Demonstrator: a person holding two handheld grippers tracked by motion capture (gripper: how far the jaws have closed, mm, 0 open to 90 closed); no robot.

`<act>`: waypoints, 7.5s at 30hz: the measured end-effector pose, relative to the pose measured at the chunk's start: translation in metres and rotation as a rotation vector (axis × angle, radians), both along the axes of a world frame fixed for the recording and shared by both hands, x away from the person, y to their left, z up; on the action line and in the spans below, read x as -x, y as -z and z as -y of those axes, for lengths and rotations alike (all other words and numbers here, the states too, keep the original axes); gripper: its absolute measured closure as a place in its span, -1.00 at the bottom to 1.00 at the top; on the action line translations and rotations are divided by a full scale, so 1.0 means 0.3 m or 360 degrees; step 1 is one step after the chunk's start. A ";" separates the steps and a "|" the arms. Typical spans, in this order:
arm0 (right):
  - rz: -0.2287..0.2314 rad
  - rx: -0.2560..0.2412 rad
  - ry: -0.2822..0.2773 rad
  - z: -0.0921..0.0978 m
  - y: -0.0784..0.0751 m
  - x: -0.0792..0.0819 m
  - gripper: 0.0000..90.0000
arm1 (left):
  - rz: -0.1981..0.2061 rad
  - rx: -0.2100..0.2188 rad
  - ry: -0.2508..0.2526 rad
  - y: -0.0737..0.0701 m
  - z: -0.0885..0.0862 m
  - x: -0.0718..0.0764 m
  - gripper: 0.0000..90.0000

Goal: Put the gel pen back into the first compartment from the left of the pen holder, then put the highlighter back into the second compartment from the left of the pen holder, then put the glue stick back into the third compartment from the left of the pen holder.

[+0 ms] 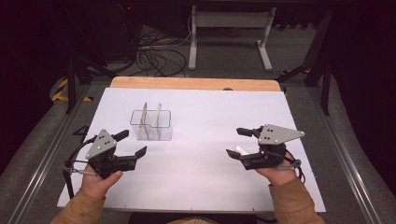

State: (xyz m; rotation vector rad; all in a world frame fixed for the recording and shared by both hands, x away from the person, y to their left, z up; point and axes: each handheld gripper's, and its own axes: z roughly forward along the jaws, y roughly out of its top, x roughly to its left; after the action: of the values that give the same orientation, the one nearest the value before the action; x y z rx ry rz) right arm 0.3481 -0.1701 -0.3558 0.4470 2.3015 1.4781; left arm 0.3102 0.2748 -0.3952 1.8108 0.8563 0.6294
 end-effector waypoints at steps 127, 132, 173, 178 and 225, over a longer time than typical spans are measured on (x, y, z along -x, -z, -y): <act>-0.0266 0.0527 0.0413 -0.053 0.102 -0.145 0.51 | 0.0023 -0.0016 -0.0077 0.036 -0.055 0.063 -0.63; -0.0231 0.0433 0.0380 -0.053 0.076 -0.143 0.51 | 0.0014 -0.0007 -0.0088 0.038 -0.061 0.070 -0.63; -0.0139 -0.0099 0.0111 -0.177 -0.038 -0.213 0.50 | 0.0000 0.0051 -0.0115 0.049 -0.096 0.064 -0.63; -0.0120 -0.0142 0.0099 -0.197 -0.040 -0.220 0.50 | 0.0007 0.0047 -0.0115 0.046 -0.097 0.065 -0.63; -0.0058 -0.0344 -0.0055 -0.486 0.015 -0.344 0.50 | 0.0007 0.0048 -0.0103 0.049 -0.092 0.057 -0.63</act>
State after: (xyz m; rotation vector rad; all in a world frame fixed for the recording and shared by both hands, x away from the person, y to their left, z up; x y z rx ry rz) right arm 0.4514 -0.0243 -0.3602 0.4990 2.1959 1.7586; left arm 0.2932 0.3025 -0.4099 1.7598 0.9198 0.6576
